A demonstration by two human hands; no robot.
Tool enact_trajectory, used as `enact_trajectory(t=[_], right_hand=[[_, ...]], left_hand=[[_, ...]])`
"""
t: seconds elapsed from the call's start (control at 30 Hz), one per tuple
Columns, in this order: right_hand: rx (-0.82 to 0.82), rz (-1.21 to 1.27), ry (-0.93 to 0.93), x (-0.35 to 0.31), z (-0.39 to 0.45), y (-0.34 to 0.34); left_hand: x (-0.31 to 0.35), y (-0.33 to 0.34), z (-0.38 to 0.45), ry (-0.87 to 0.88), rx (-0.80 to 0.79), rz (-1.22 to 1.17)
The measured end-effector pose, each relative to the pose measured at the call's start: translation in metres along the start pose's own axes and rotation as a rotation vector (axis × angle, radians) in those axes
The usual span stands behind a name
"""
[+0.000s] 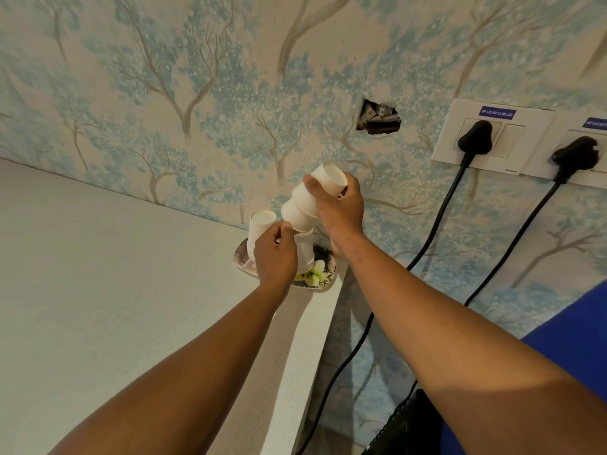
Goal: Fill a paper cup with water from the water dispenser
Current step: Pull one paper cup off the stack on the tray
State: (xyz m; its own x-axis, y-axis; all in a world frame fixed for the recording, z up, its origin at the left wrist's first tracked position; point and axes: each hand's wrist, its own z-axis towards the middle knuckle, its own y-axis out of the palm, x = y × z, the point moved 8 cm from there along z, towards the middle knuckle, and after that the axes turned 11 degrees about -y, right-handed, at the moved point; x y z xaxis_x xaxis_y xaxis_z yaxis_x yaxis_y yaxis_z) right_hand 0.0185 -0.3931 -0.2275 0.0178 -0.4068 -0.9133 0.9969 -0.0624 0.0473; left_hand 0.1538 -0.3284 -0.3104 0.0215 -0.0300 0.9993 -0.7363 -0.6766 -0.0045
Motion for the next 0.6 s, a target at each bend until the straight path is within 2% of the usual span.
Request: enact_trajectory(t=[0.17, 0.6], right_hand=[[-0.037, -0.112, -0.032, 0.008, -0.004, 0.003], [-0.089, -0.216, -0.034, 0.023, -0.005, 0.007]], left_hand=[[-0.006, -0.01, 0.001, -0.045, 0.107, 0.061], [-0.017, -0.02, -0.007, -0.073, 0.199, 0.268]])
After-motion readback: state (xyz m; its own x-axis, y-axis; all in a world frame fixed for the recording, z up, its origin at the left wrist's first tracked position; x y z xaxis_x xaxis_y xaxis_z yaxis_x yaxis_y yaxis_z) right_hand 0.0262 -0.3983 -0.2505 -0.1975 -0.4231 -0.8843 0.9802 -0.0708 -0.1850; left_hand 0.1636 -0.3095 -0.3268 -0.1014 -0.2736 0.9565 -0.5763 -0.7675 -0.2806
